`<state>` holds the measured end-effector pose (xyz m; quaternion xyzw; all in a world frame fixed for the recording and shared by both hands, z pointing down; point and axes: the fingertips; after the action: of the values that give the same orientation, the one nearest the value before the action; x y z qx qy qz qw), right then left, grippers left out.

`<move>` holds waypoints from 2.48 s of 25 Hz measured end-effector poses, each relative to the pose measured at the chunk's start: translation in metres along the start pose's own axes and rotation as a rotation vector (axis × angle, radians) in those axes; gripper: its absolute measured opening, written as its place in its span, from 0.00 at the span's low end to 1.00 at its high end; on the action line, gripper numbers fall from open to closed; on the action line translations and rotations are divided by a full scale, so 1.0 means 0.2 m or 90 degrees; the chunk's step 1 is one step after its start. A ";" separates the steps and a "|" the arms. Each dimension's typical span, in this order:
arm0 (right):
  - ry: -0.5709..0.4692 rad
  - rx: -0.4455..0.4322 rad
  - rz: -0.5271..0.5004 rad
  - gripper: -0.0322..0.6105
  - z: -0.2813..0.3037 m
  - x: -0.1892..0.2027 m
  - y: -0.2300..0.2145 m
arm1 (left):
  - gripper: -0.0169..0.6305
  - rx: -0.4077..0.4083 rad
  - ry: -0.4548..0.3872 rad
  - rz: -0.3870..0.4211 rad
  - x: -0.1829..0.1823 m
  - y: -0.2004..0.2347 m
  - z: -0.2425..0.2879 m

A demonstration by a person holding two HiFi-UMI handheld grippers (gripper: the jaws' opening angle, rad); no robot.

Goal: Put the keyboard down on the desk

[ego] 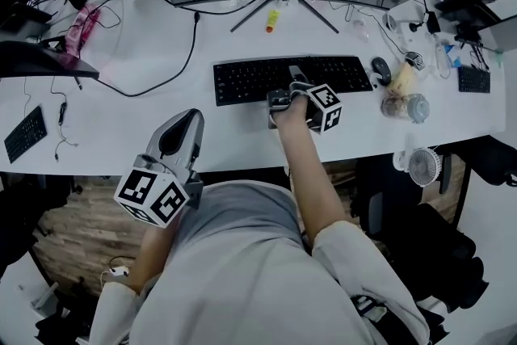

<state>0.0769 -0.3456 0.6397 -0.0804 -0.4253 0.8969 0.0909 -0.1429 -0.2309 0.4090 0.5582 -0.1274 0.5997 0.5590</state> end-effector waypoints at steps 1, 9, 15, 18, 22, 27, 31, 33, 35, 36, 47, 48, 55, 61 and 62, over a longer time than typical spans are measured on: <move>-0.001 0.003 0.000 0.16 0.00 0.00 0.00 | 0.03 0.000 0.000 -0.001 0.00 0.00 0.00; -0.004 0.002 -0.006 0.25 0.02 0.02 0.04 | 0.03 -0.001 -0.007 -0.008 0.00 0.02 -0.01; 0.013 -0.019 -0.032 0.50 0.02 0.06 0.14 | 0.03 0.004 -0.007 -0.010 0.00 0.01 -0.01; 0.031 -0.016 -0.039 0.64 0.01 0.09 0.16 | 0.03 0.011 -0.004 -0.016 0.01 0.00 0.00; 0.039 0.004 -0.066 0.73 0.00 0.12 0.17 | 0.03 0.017 -0.007 -0.018 0.01 0.00 -0.01; 0.045 0.023 -0.058 0.77 -0.03 0.12 0.14 | 0.03 0.020 -0.009 -0.020 0.01 0.00 -0.01; 0.043 0.025 -0.041 0.77 -0.06 0.12 0.12 | 0.03 0.026 -0.010 -0.022 0.02 0.00 -0.01; 0.044 0.027 -0.025 0.77 -0.07 0.13 0.09 | 0.03 0.028 -0.012 -0.019 0.01 -0.01 -0.01; 0.047 0.032 -0.014 0.77 -0.07 0.13 0.07 | 0.03 0.027 -0.012 -0.008 0.00 -0.01 -0.02; 0.047 0.034 -0.012 0.77 -0.08 0.13 0.05 | 0.03 0.027 -0.011 -0.002 0.00 -0.02 -0.02; 0.045 0.040 0.000 0.77 -0.13 0.14 -0.02 | 0.03 0.040 -0.011 0.002 0.01 -0.04 -0.03; 0.046 0.041 -0.003 0.77 -0.14 0.14 -0.03 | 0.03 0.042 -0.011 0.000 0.01 -0.04 -0.03; 0.054 0.047 0.006 0.77 -0.18 0.16 -0.09 | 0.03 0.052 -0.014 -0.003 0.02 -0.06 -0.04; 0.059 0.050 0.016 0.72 -0.23 0.17 -0.15 | 0.03 0.061 -0.018 0.002 0.02 -0.09 -0.06; 0.061 0.047 0.015 0.72 -0.23 0.18 -0.15 | 0.03 0.062 -0.019 0.002 0.02 -0.09 -0.06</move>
<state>0.0554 -0.2836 0.6313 -0.1252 -0.3858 0.9082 0.1033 -0.1329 -0.2123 0.3998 0.5934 -0.1076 0.5977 0.5283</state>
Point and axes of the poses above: the fingertips, and each gripper's own axes: z forward along the fingers, y to its left, x out of its underside, and after that the axes turned 4 degrees about x, right-handed
